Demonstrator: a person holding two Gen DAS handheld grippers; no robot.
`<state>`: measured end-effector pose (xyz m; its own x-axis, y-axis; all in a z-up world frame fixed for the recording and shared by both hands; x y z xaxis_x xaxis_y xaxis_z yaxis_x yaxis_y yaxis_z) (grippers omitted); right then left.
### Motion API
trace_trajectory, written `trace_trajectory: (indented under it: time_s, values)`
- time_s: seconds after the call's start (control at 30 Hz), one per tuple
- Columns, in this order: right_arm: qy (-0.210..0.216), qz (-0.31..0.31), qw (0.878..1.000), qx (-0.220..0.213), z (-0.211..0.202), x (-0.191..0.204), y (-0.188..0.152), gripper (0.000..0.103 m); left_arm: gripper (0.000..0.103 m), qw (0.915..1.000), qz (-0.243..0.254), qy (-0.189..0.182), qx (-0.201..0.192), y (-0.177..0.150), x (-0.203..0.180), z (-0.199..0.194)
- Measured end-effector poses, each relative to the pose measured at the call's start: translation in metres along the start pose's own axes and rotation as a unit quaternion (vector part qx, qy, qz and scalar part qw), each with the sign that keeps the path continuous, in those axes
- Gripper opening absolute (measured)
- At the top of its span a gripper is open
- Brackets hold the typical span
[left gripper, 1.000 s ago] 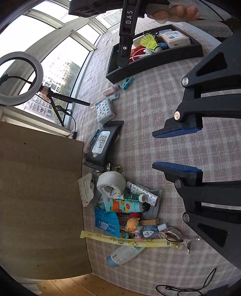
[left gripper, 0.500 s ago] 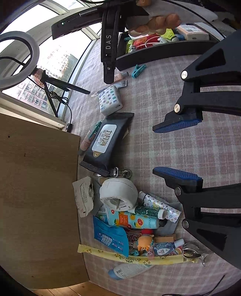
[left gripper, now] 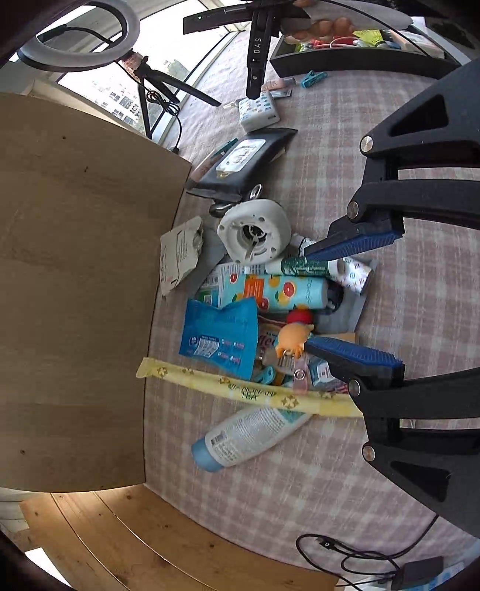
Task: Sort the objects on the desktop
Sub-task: 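Grasp the toy figure with the left gripper while the right grasps the polka-dot tissue pack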
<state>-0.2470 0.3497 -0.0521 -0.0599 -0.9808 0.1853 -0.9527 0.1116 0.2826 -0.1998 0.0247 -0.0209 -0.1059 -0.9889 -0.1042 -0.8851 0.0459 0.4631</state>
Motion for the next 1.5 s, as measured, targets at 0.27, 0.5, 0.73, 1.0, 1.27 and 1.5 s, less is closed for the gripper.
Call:
trace_trajectory:
  time_s: [0.27, 0.5, 0.73, 1.0, 1.27, 1.5]
  values:
    - [-0.007, -0.01, 1.0, 0.007, 0.015, 0.004, 0.004, 0.057, 0.041, 0.9996, -0.027, 0.003, 0.011, -0.002, 0.022, 0.014]
    - [-0.026, -0.033, 0.999, 0.005, 0.021, 0.008, 0.009, 0.06, 0.038, 0.9994, -0.017, 0.019, 0.025, 0.002, 0.018, 0.042]
    - [-0.036, -0.049, 0.998, 0.012, 0.026, 0.009, 0.011, 0.065, 0.022, 0.9989, -0.024, 0.029, 0.028, 0.002, 0.024, 0.054]
    - [-0.042, -0.079, 0.996, 0.025, 0.028, 0.027, 0.004, 0.071, 0.022, 0.9989, -0.002, 0.043, 0.018, 0.004, 0.021, 0.055]
    - [-0.063, -0.087, 0.993, 0.044, 0.042, 0.028, -0.001, 0.073, 0.022, 0.9989, -0.001, 0.046, 0.012, 0.003, 0.02, 0.056]
    - [-0.045, -0.063, 0.996, 0.033, 0.031, 0.029, -0.003, 0.072, 0.021, 0.9992, -0.011, 0.038, 0.001, 0.001, 0.022, 0.042]
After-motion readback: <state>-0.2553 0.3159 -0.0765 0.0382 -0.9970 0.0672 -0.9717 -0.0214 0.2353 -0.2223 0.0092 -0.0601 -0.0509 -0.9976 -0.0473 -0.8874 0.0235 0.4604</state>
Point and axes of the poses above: each gripper's, at about its wrist camera, not at the fingertips, and z roughly the way its jaws point, x to its left, y to its top, the point moved 10 cm from there along z, roughly the way its jaws point, and after that the axes turned 5 degrees about z, right-handed, at the moved point
